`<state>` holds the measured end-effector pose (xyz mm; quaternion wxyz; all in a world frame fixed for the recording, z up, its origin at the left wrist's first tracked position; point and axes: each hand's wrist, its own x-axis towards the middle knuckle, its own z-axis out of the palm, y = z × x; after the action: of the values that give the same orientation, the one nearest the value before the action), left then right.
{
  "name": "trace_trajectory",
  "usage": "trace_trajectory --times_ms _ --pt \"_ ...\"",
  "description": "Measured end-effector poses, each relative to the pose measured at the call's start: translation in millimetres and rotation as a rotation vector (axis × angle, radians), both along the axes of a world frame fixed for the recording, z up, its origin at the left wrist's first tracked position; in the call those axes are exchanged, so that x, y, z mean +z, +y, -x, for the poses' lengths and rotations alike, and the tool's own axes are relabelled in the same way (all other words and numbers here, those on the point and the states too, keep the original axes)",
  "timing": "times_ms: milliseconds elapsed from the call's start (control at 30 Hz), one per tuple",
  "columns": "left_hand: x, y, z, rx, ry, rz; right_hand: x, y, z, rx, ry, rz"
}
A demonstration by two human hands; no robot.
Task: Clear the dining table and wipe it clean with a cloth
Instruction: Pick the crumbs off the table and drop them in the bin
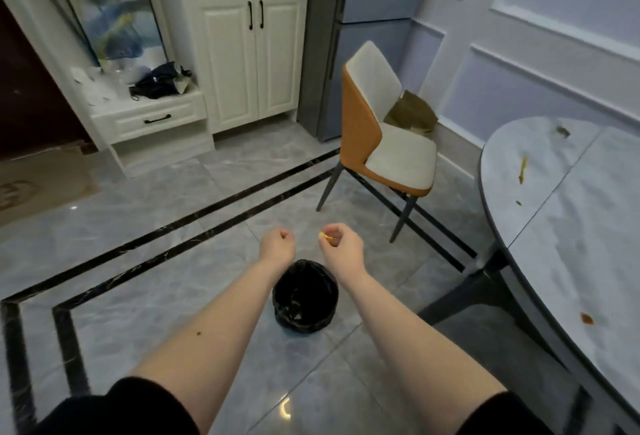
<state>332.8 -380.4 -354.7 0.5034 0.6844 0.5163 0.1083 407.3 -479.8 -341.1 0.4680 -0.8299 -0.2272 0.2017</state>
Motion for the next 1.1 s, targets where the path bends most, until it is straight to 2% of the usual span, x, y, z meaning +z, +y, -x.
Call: trace_trajectory --times_ms 367,633,1100 --pt "-109 48 -77 -0.092 0.134 0.265 -88 43 -64 -0.107 0.141 0.211" --pt "-151 61 -89 -0.162 0.196 0.413 -151 57 -78 -0.190 0.264 0.318" --pt "-228 70 -116 0.030 0.260 0.716 -234 63 -96 -0.222 0.365 0.424"
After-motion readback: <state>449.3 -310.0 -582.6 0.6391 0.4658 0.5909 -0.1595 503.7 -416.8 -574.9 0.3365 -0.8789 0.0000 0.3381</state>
